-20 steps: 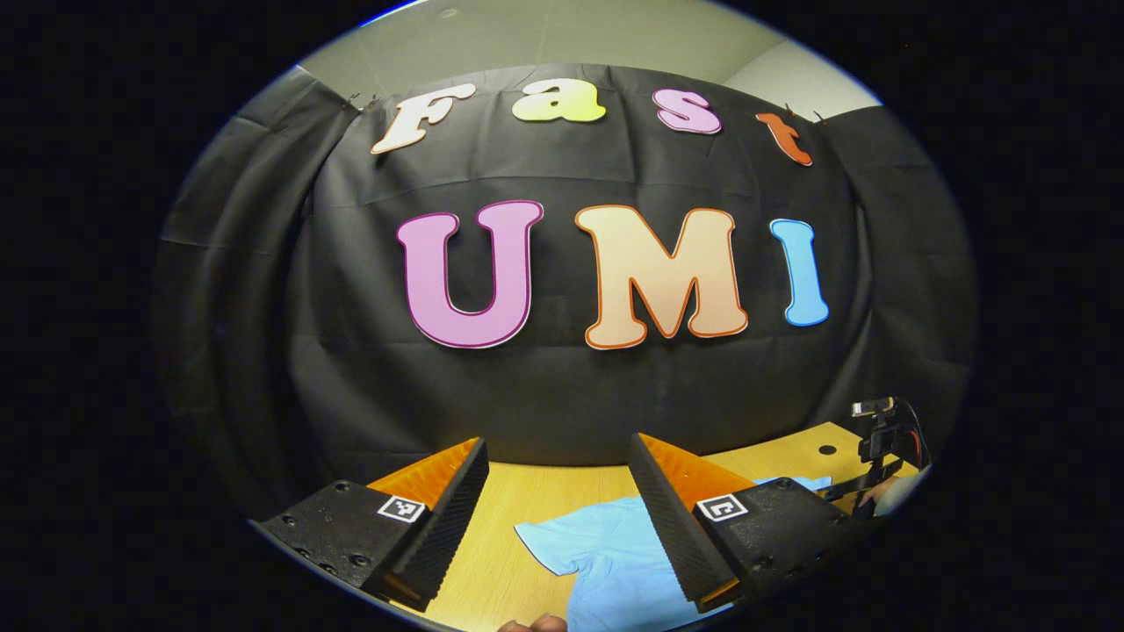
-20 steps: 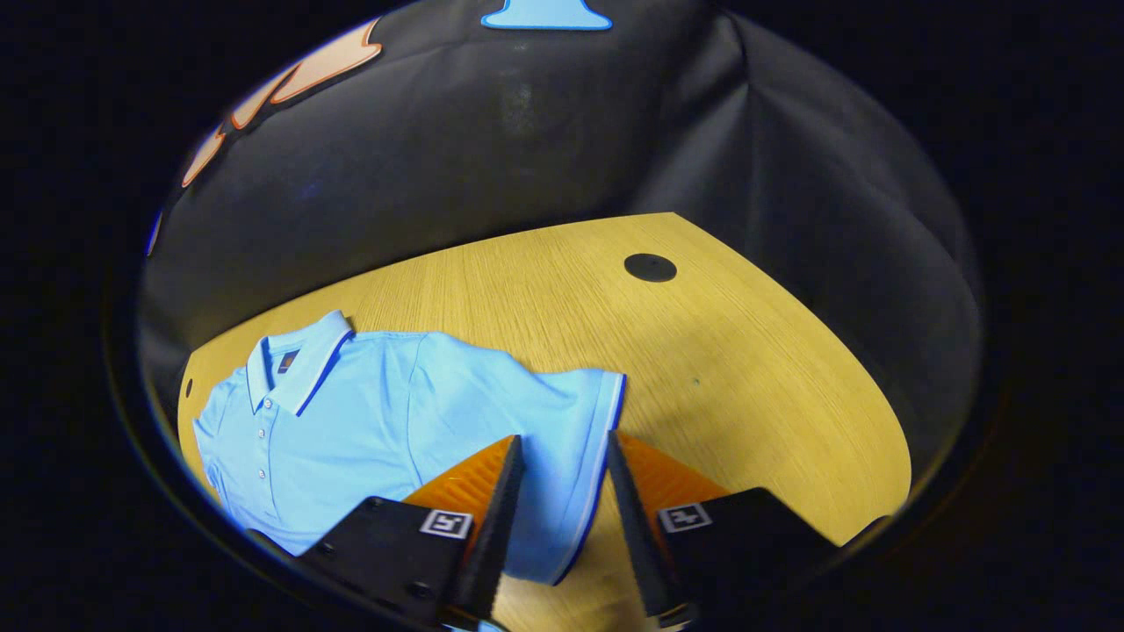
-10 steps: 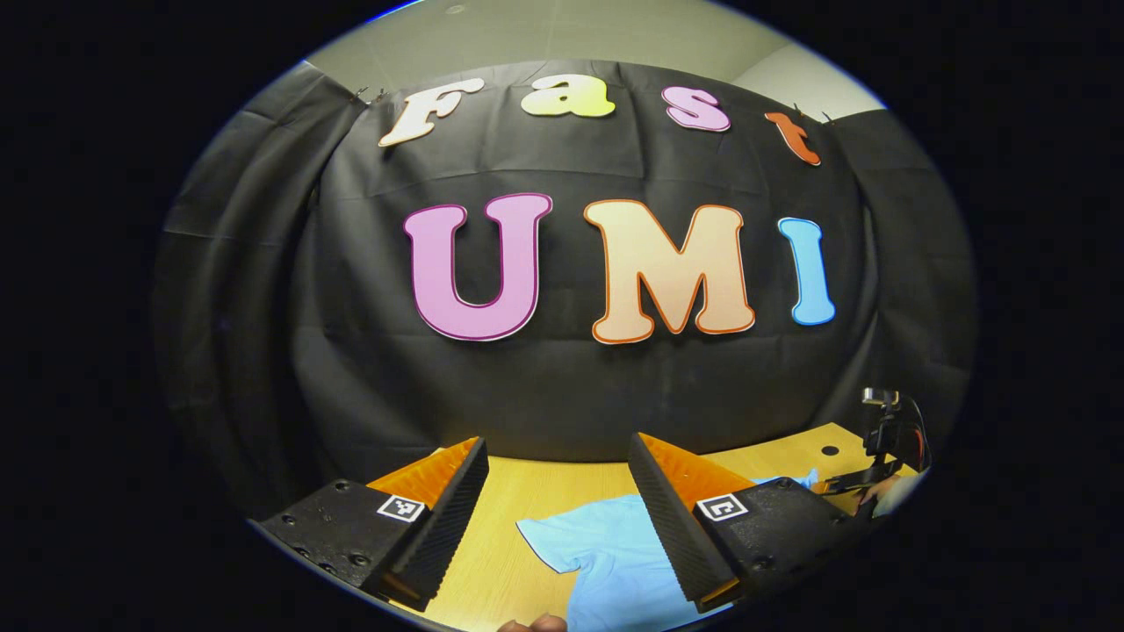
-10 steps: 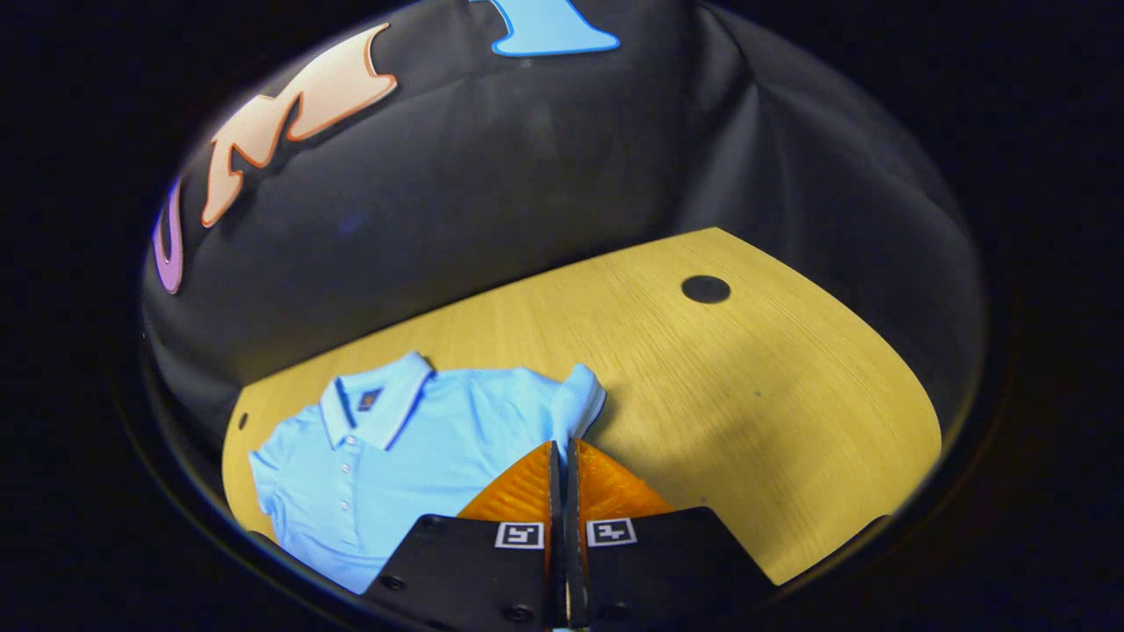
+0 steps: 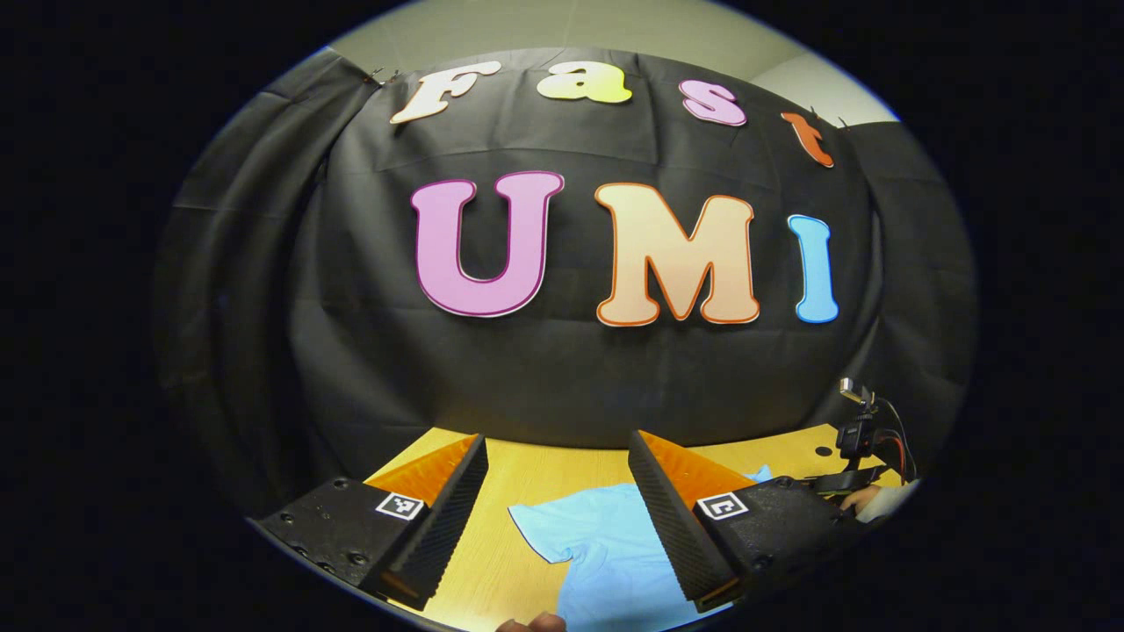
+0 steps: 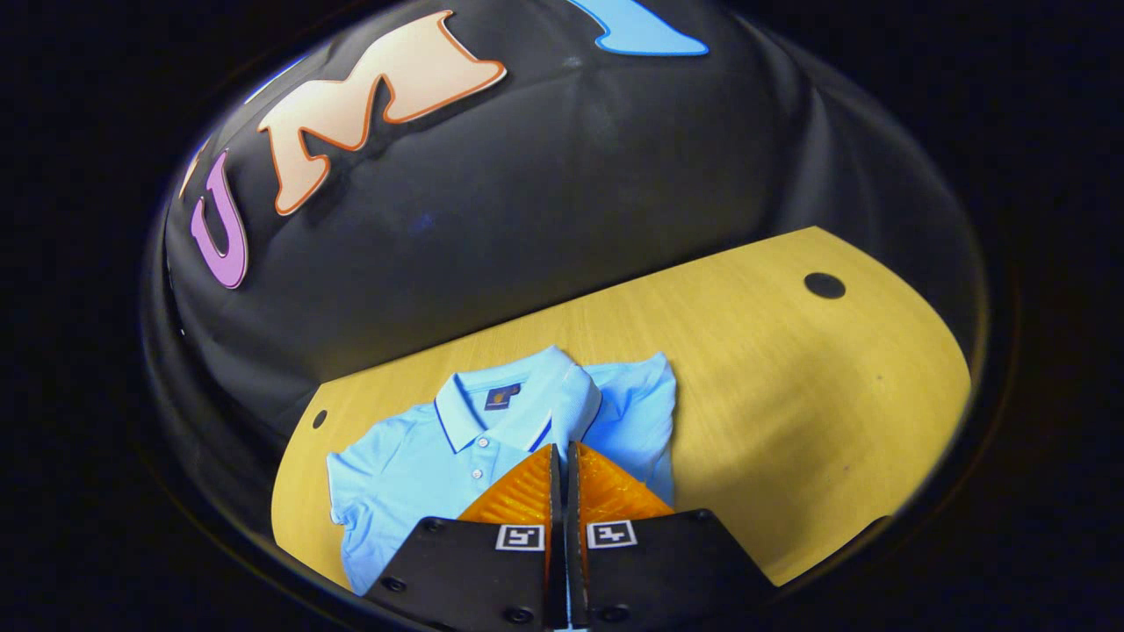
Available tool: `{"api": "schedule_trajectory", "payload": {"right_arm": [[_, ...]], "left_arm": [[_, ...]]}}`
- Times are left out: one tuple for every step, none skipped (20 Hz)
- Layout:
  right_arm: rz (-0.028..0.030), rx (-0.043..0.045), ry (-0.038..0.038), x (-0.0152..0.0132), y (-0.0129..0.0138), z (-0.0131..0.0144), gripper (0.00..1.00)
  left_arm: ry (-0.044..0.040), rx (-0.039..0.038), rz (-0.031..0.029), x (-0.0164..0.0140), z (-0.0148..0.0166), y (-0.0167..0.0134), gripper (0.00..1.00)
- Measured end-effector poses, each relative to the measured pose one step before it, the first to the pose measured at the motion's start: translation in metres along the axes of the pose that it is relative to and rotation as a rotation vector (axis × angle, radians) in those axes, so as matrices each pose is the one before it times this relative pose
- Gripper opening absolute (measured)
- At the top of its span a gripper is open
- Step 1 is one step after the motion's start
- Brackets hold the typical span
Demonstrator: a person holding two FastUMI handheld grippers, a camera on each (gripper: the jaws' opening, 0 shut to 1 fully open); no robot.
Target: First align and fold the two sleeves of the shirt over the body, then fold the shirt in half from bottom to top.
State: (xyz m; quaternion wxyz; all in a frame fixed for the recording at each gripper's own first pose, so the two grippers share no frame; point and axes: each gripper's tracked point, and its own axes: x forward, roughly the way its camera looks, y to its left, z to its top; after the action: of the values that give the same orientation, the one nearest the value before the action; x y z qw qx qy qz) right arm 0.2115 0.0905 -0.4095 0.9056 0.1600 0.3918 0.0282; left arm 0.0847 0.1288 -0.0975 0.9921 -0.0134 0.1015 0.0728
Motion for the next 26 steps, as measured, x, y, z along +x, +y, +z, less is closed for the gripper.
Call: {"api": "schedule_trajectory", "payload": {"right_arm": [[-0.00279, -0.00928, 0.00424, 0.00284, 0.00230, -0.00332, 0.03], [-0.01575, -0.01408, 0.00036, 0.00472, -0.00054, -0.00356, 0.03], [0.00335, 0.00078, 0.00535, 0.00216, 0.00371, -0.00407, 0.03], [0.00318, 0.00088, 0.00569, 0.00093, 0.00399, -0.00239, 0.04], [0.00947, -0.00366, -0.00084, -0.00679, 0.00322, 0.00099, 0.27], [0.00121, -0.01629, -0.01292, -0.00411, -0.00001, 0.00203, 0.50], [-0.00391, -0.02374, -0.01526, -0.00261, -0.00103, 0.00275, 0.74], [-0.00396, -0.02342, -0.01474, -0.01074, -0.00011, 0.00647, 0.97], [-0.00022, -0.01825, -0.01716, -0.00804, -0.00039, 0.00538, 0.97], [0.00261, -0.01228, -0.01674, -0.00876, -0.00045, 0.00557, 0.96], [0.00218, -0.00528, -0.01641, -0.00972, -0.00108, 0.00492, 0.96], [-0.00104, -0.00158, -0.01130, -0.00924, -0.00290, 0.00234, 0.94], [-0.00193, -0.00175, -0.00497, -0.00991, -0.00364, 0.00201, 0.97], [-0.00629, -0.00401, -0.00416, -0.00959, -0.00571, -0.00030, 0.97], [-0.00987, -0.01424, -0.00392, -0.00876, -0.00659, 0.00026, 0.97], [-0.01380, -0.02081, -0.00501, -0.00903, -0.00841, -0.00089, 0.98], [-0.01340, -0.01772, 0.00373, -0.00887, -0.00779, -0.00204, 0.97], [-0.00762, -0.00737, 0.00696, -0.00764, -0.00591, -0.00475, 0.97], [-0.00923, -0.00276, 0.00527, -0.00649, -0.00586, -0.00289, 0.97], [-0.01019, 0.00098, 0.00684, -0.00617, -0.00719, -0.00451, 0.97], [-0.01323, 0.00168, 0.00499, -0.00610, -0.00662, -0.00538, 0.97], [-0.01279, 0.00070, 0.00351, -0.00354, -0.00536, -0.00417, 0.97], [-0.01202, 0.00458, 0.01006, -0.00254, -0.00623, -0.00751, 0.97], [-0.00594, 0.01089, 0.01862, -0.00271, -0.00443, -0.00888, 0.97], [-0.00127, 0.01252, 0.01651, -0.00045, -0.00127, -0.00778, 0.97], [-0.00409, 0.00400, 0.00900, -0.00198, -0.00293, -0.00456, 0.97]], "left_arm": [[0.01095, -0.01571, -0.00198, 0.00248, -0.00597, 0.00289, 0.96], [0.01437, -0.01364, -0.00222, 0.00375, -0.00661, 0.00181, 0.96], [0.01753, -0.00744, 0.00396, 0.00541, -0.00883, 0.00359, 0.96], [0.01568, -0.00295, 0.00557, 0.00588, -0.00707, 0.00288, 0.97], [0.01127, -0.00143, 0.00102, 0.00560, -0.00766, 0.00124, 0.97], [0.01102, -0.00244, -0.00040, 0.00573, -0.00628, 0.00074, 0.96], [0.01455, -0.00058, -0.00143, 0.00756, -0.00766, 0.00011, 0.96], [0.01325, -0.00481, 0.00011, 0.00672, -0.00582, 0.00037, 0.95], [0.01456, -0.00549, 0.00075, 0.00789, -0.00819, -0.00021, 0.95], [0.01918, -0.00695, 0.00135, 0.00814, -0.00898, -0.00005, 0.95], [0.02088, -0.01010, 0.00241, 0.00722, -0.00997, 0.00093, 0.95], [0.02018, -0.00771, 0.00439, 0.00760, -0.00732, 0.00102, 0.95], [0.01901, -0.00313, 0.00853, 0.00849, -0.00872, 0.00248, 0.95], [0.01849, 0.00330, 0.01022, 0.00874, -0.00842, 0.00321, 0.95], [0.01510, 0.00532, 0.01040, 0.00938, -0.00867, 0.00365, 0.95], [0.01809, 0.00719, 0.00982, 0.00901, -0.00708, 0.00296, 0.96], [0.02234, 0.00866, 0.01424, 0.01003, -0.01081, 0.00366, 0.95], [0.03082, 0.00630, 0.00464, 0.00837, -0.01131, 0.00233, 0.95], [0.02218, -0.00501, 0.00163, 0.00635, -0.00750, 0.00105, 0.95], [0.02022, -0.01445, -0.00111, 0.00677, -0.00676, -0.00057, 0.95], [0.02515, -0.00939, 0.00385, 0.00863, -0.00945, 0.00032, 0.95], [0.02372, -0.00752, 0.00854, 0.00617, -0.00760, 0.00176, 0.95], [0.02036, -0.00158, 0.00455, 0.00871, -0.00699, 0.00192, 0.95], [0.01854, 0.00269, 0.00625, 0.00845, -0.00580, 0.00052, 0.95], [0.02865, 0.00807, 0.00887, 0.00410, -0.00799, 0.00212, 0.95], [0.02021, 0.01003, 0.00405, 0.00761, -0.00548, 0.00015, 0.95]]}}
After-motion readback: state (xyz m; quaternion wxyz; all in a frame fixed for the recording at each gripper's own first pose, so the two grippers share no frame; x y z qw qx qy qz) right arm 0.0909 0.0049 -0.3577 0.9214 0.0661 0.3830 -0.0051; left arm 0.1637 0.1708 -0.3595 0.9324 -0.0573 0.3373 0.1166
